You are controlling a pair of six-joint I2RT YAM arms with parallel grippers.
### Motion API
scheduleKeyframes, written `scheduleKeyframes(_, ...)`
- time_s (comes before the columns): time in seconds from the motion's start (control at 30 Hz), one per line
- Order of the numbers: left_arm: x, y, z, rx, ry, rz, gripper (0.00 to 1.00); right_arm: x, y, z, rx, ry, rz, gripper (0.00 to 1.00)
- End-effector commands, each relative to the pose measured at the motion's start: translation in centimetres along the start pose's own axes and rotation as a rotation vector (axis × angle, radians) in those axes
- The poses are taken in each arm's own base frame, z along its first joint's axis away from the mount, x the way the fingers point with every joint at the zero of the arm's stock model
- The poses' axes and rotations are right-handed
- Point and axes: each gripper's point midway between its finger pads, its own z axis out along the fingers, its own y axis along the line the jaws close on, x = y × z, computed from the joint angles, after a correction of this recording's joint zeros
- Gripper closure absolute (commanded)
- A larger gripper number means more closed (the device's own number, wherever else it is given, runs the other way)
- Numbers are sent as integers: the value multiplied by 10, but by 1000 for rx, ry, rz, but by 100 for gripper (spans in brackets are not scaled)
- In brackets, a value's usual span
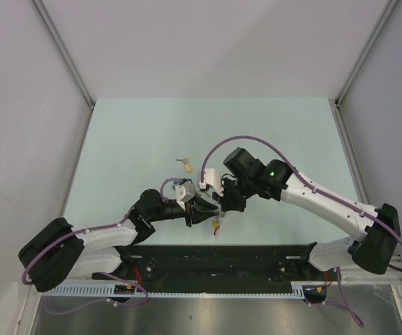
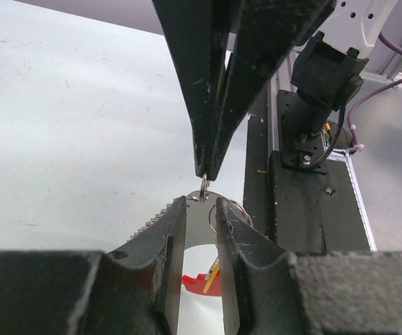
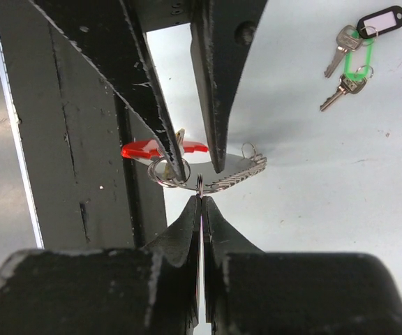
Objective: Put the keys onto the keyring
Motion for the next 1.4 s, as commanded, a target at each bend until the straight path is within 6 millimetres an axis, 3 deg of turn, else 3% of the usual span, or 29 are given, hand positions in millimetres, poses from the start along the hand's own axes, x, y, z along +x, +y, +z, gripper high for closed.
scheduleKeyframes(0.0,-25,-5,10,38,-61,29,72,-13,4,-7,-1,-58,-43,100)
scheduleKeyframes(0.33,-20,-7,15,67,-31,11,79,-13,5,-5,-5,-54,-46,100)
scheduleKeyframes(0.5,-19,-9,16,74,-28,4,93,-11,4,-2,-6,-45,-37,100)
scheduleKeyframes(0.57,-19,-8,16,66,-31,-5,100,-12,5,-3,-3,-49,-27,88)
scheduleKeyframes(0.67,-19,-5,12,30,-58,-29,100,-13,2,-9,30,-77,1,78)
scheduleKeyframes(0.73,-21,-4,8,3,-100,-58,100,-18,-8,-16,72,-136,53,73)
scheduleKeyframes(0.93,-32,-6,-2,-23,-226,-124,100,-26,-22,-49,186,-465,217,73)
scheduleKeyframes(0.97,-34,-7,-4,-18,-248,-123,99,-36,-26,-54,204,-553,210,73)
scheduleKeyframes(1.03,-36,-8,-4,-15,-263,-137,100,-24,-15,-49,183,-626,282,73)
scheduleKeyframes(1.07,-37,-9,-4,-10,-269,-136,100,-36,-15,-57,192,-716,258,73)
scheduleKeyframes(1.1,-38,-8,-3,-9,-277,-136,100,-25,-10,-49,180,-738,274,73)
scheduleKeyframes(1.17,-42,-8,-4,-9,-293,-134,100,-39,-3,-59,144,-869,287,73)
scheduleKeyframes(1.3,-45,-8,-5,-14,-309,-133,100,-24,4,-47,125,-972,337,72)
scheduleKeyframes(1.37,-45,-7,-5,-18,-311,-134,100,-28,6,-53,118,-1049,335,72)
